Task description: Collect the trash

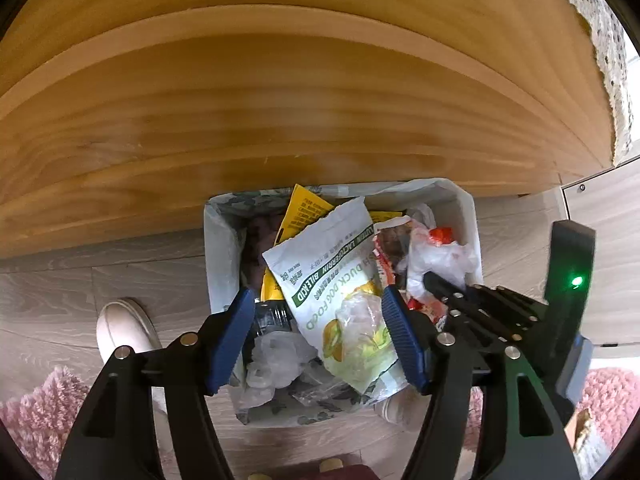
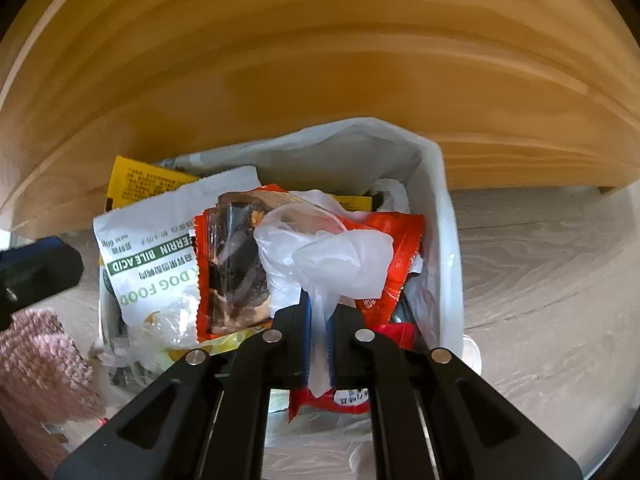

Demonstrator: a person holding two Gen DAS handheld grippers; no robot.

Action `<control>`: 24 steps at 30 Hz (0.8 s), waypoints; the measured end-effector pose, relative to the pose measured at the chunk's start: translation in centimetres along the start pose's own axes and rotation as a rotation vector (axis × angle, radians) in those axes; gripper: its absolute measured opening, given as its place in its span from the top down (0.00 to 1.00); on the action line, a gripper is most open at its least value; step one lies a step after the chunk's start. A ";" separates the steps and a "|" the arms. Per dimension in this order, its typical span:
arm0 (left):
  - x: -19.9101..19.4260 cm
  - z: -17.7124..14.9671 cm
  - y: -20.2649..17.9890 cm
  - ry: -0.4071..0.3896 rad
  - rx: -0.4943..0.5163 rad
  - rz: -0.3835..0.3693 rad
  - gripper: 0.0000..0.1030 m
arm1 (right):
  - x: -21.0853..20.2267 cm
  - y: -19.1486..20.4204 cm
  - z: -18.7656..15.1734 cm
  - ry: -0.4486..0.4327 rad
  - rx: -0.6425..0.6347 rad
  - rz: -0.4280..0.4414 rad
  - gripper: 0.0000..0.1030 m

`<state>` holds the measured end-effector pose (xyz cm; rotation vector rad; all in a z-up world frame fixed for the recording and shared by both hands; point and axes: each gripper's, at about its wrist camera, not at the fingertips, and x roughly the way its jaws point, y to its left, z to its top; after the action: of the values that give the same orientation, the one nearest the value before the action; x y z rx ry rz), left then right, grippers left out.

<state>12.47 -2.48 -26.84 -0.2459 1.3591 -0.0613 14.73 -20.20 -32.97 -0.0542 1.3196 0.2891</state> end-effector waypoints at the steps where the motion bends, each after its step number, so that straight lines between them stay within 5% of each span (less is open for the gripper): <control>1: -0.1 0.0 0.0 -0.001 0.002 -0.002 0.37 | -0.1 0.1 0.1 -0.001 0.004 0.002 0.93; 5: -0.9 0.0 0.4 -0.021 0.007 -0.005 0.32 | -1.0 -0.3 0.3 -0.011 0.033 0.019 0.82; 7: -1.3 0.0 0.8 -0.031 0.006 -0.011 0.29 | -1.5 -0.6 0.3 -0.020 0.049 0.022 0.48; 16: -4.1 -0.1 0.9 -0.111 0.001 -0.029 0.26 | -5.6 0.6 -0.1 -0.141 0.031 0.044 0.16; 24: -7.8 -1.4 0.6 -0.262 0.031 -0.023 0.17 | -9.0 1.5 -0.9 -0.250 -0.027 0.013 0.08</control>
<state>9.36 -0.63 -19.79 -0.2347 1.0939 -0.0665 11.51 -20.56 -24.36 -0.0307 1.0679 0.3145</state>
